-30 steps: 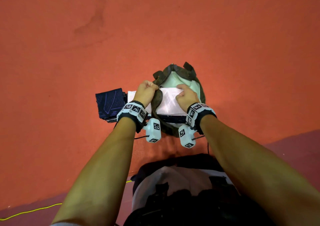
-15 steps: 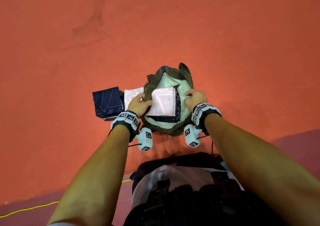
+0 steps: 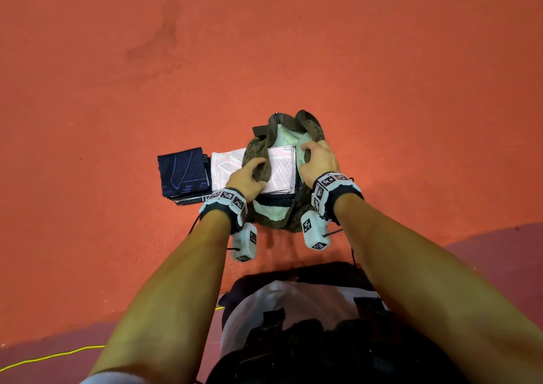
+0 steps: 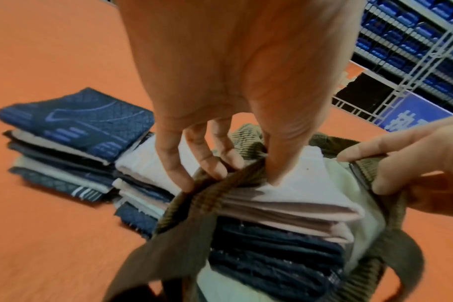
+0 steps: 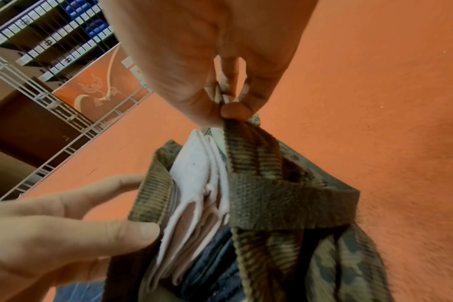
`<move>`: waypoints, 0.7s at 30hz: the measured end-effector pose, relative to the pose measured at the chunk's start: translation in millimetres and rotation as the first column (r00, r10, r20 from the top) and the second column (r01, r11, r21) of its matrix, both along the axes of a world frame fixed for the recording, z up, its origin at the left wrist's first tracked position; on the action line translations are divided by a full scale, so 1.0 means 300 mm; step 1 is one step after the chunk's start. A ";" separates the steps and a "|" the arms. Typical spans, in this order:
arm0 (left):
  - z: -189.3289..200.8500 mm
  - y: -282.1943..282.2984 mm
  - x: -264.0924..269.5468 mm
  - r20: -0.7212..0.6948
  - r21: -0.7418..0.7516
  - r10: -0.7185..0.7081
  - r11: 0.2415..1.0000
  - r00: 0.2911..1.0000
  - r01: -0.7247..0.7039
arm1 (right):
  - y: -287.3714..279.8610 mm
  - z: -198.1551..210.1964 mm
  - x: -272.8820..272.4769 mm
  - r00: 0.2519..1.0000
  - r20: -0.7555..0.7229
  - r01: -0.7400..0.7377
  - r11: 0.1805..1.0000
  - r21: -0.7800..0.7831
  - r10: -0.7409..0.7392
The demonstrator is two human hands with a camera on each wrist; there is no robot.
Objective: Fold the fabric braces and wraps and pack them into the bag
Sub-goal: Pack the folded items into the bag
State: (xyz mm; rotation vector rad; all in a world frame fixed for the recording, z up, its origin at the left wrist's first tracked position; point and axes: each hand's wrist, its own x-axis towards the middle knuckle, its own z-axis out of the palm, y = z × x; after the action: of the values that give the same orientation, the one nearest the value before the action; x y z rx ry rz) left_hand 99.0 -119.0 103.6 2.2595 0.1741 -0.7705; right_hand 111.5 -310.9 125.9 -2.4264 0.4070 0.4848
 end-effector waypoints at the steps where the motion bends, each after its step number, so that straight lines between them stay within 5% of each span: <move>1: 0.003 0.006 -0.006 -0.007 -0.010 0.025 1.000 1.000 -0.025 | 0.007 0.005 -0.001 1.000 0.005 -0.010 1.000 0.002 0.010; 8: 0.083 -0.028 0.027 -0.002 -0.260 0.275 0.928 0.961 -0.266 | 0.054 0.083 -0.015 0.997 0.082 0.005 0.997 -0.075 0.001; 21: 0.304 -0.103 0.063 -0.023 -0.576 0.282 0.780 0.959 -0.243 | 0.013 0.239 -0.059 0.944 0.258 0.232 0.970 -0.070 -0.207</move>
State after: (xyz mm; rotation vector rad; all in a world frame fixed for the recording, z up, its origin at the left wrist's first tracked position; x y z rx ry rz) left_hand 117.9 -150.0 194.7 1.6315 0.1911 -0.5071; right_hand 94.0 -307.0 197.7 -2.4580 0.5957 0.0616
